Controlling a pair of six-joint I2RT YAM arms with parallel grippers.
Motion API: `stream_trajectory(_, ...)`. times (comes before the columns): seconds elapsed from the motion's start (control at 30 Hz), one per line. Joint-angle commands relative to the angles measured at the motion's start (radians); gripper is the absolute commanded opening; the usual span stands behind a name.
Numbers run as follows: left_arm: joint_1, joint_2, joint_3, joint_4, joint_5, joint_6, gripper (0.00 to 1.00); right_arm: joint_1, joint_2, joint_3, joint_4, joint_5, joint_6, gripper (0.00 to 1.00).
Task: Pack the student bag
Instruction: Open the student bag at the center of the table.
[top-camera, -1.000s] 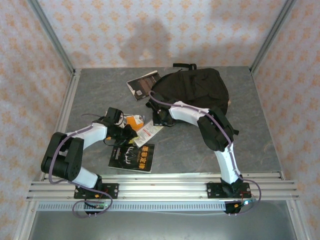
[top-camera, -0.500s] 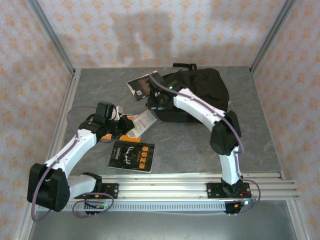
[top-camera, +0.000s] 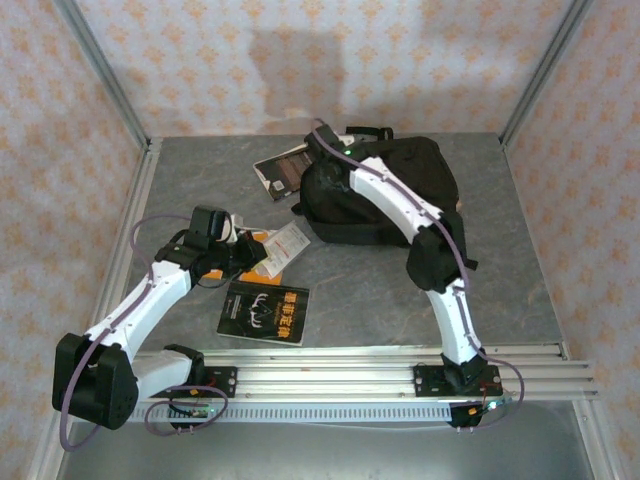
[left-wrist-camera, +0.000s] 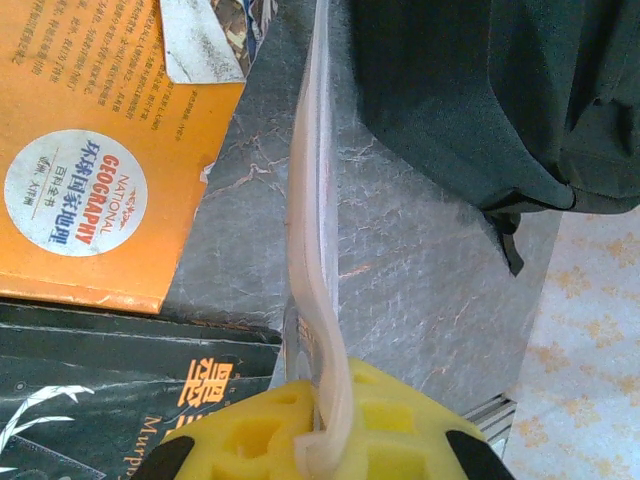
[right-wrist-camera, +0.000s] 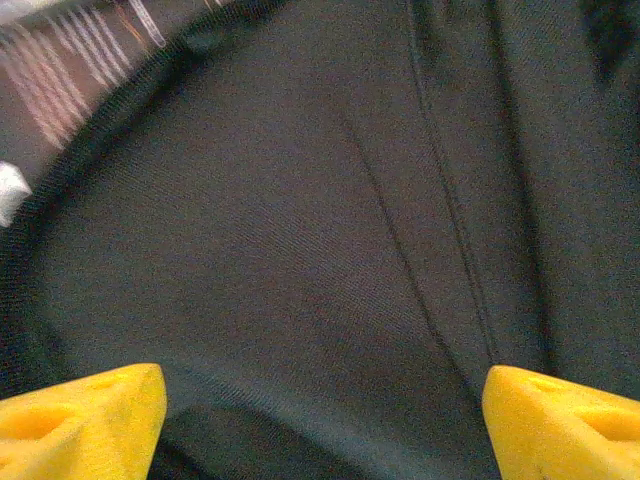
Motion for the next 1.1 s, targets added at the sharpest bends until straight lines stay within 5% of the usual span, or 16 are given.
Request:
stream_trajectory(0.0, 0.009, -0.009, -0.013, 0.019, -0.002, -0.001, 0.0, -0.016, 0.045, 0.02, -0.034, 0.017, -0.022, 0.83)
stream_trajectory(0.1, 0.008, -0.01, -0.007, 0.007, -0.005, 0.004, 0.0, -0.016, 0.1, 0.031, -0.038, 0.042, -0.042, 0.77)
stream_trajectory(0.23, 0.008, -0.013, 0.027, -0.028, -0.014, 0.018, 0.0, -0.023, 0.112, 0.053, -0.049, 0.127, -0.056, 0.16)
stream_trajectory(0.3, 0.008, -0.017, 0.052, -0.059, -0.033, 0.033, 0.0, -0.025, 0.088, 0.073, -0.04, 0.168, -0.079, 0.0)
stream_trajectory(0.53, 0.009, -0.018, 0.186, -0.111, -0.07, 0.039, 0.0, -0.042, -0.059, 0.068, -0.014, 0.152, -0.103, 0.0)
stream_trajectory(0.8, 0.009, 0.033, 0.455, -0.204, -0.158, 0.116, 0.0, -0.08, -0.282, -0.134, 0.069, 0.033, -0.169, 0.0)
stream_trajectory(1.07, -0.018, 0.197, 0.494, 0.024, -0.087, 0.049, 0.0, -0.133, -0.439, -0.356, 0.216, -0.141, -0.17, 0.0)
